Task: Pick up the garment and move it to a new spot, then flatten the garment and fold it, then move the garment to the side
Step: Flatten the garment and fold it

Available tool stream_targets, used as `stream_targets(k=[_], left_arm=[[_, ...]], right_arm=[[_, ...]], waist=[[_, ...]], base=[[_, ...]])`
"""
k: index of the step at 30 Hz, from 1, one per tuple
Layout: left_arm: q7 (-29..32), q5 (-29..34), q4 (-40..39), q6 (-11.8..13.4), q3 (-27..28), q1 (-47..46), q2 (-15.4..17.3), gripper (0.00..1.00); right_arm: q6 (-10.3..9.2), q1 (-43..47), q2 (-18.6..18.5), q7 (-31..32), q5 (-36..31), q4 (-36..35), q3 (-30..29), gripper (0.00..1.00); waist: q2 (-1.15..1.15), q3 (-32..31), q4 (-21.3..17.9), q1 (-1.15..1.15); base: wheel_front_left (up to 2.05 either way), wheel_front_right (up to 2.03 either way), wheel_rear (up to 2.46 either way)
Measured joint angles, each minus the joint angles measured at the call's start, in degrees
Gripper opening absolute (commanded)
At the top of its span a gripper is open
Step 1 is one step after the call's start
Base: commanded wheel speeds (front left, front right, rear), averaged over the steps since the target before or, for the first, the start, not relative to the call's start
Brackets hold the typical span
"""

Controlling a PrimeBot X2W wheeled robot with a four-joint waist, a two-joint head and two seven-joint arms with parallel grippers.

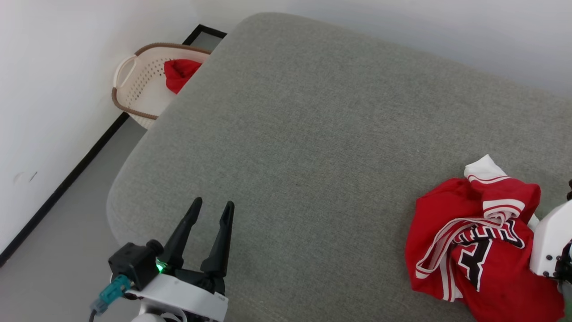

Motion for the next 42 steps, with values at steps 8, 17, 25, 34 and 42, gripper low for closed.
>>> stream_targets(k=[8,17,25,34,42], left_arm=[[0.01,0.98,1.35,-1.03,1.91,-0.12,-0.87,1.0],[0.0,1.52,1.66,-1.54,3.79,0.5,-0.23,1.0],[0.0,1.55,2.31,-1.62,4.33,1.25,0.86,1.0],[0.09,1.49,2.68,-1.62,4.26,1.6,1.87,1.0],[1.02,1.36,2.55,-1.59,4.03,1.58,2.89,1.0]], right_arm=[[0.02,-1.8,-0.26,-1.1,0.0,0.64,1.12,0.0],[0.02,-2.28,-0.52,-2.59,0.01,-3.85,-3.71,0.0],[0.02,4.32,1.1,-2.72,-0.98,-7.97,-10.87,0.0],[0.02,11.71,4.65,-4.13,-4.46,-8.09,-19.89,0.0],[0.02,12.47,7.19,-7.49,-5.79,-3.53,-22.17,0.2]], waist=[[0.0,-0.55,-1.06,0.0],[0.0,-2.58,-5.23,0.0],[0.0,-4.77,-9.84,0.0],[0.0,-6.49,-14.65,0.0],[0.0,-7.13,-17.81,0.0]], base=[[0.0,0.0,0.0],[0.0,0.0,0.0],[0.0,0.0,0.0],[0.0,0.0,0.0],[0.0,0.0,0.0]])
